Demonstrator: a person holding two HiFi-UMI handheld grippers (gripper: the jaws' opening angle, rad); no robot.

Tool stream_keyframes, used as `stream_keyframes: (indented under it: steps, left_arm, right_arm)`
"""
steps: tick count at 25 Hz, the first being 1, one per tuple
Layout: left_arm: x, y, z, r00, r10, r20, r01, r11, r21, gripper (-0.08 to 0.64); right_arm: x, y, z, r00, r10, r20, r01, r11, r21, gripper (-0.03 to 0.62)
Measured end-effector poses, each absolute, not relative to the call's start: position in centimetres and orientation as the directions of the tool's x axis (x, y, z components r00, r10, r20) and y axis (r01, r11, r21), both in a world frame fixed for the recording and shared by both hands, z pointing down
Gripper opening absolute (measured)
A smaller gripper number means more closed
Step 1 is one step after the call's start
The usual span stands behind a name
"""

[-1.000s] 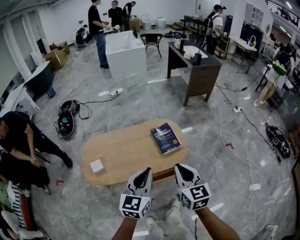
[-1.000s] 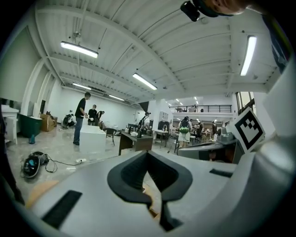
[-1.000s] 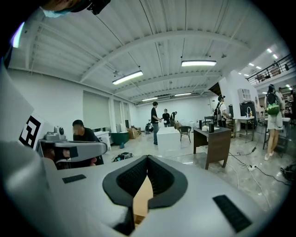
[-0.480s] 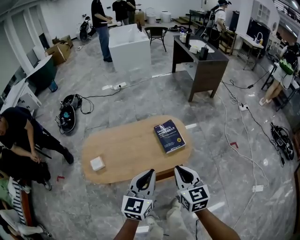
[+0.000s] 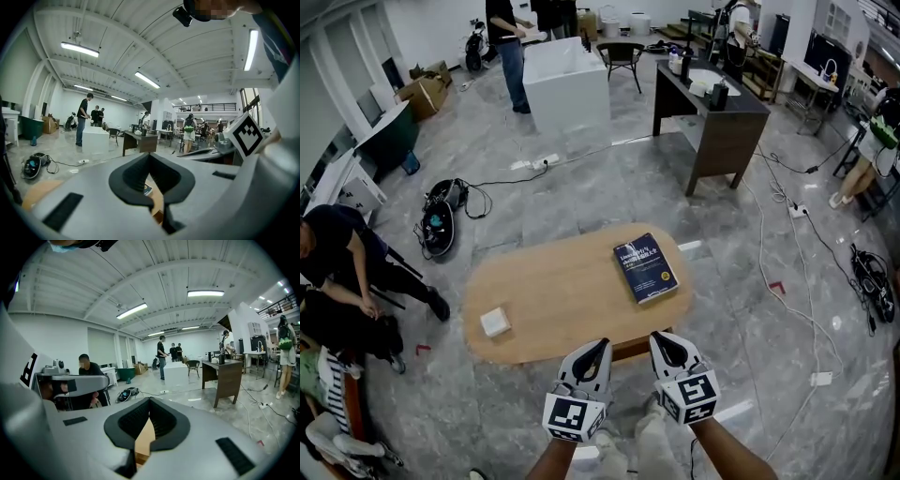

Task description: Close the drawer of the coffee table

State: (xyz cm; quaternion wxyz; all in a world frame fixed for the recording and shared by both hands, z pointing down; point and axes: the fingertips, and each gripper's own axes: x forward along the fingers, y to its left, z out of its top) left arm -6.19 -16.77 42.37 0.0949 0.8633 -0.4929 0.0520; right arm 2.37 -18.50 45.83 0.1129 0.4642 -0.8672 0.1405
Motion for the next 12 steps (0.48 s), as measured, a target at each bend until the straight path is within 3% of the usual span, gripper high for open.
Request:
stream_keyframes:
  steps: [12]
  left_arm:
    - [-6.1, -17.4, 46.3, 0.488, -0.847, 0.209, -0.873, -0.473, 0.123, -0.002]
  right_arm:
    - [2.9, -18.8, 49.7, -0.562, -0.746, 0.357, -0.822, 0.552, -0.139, 0.012]
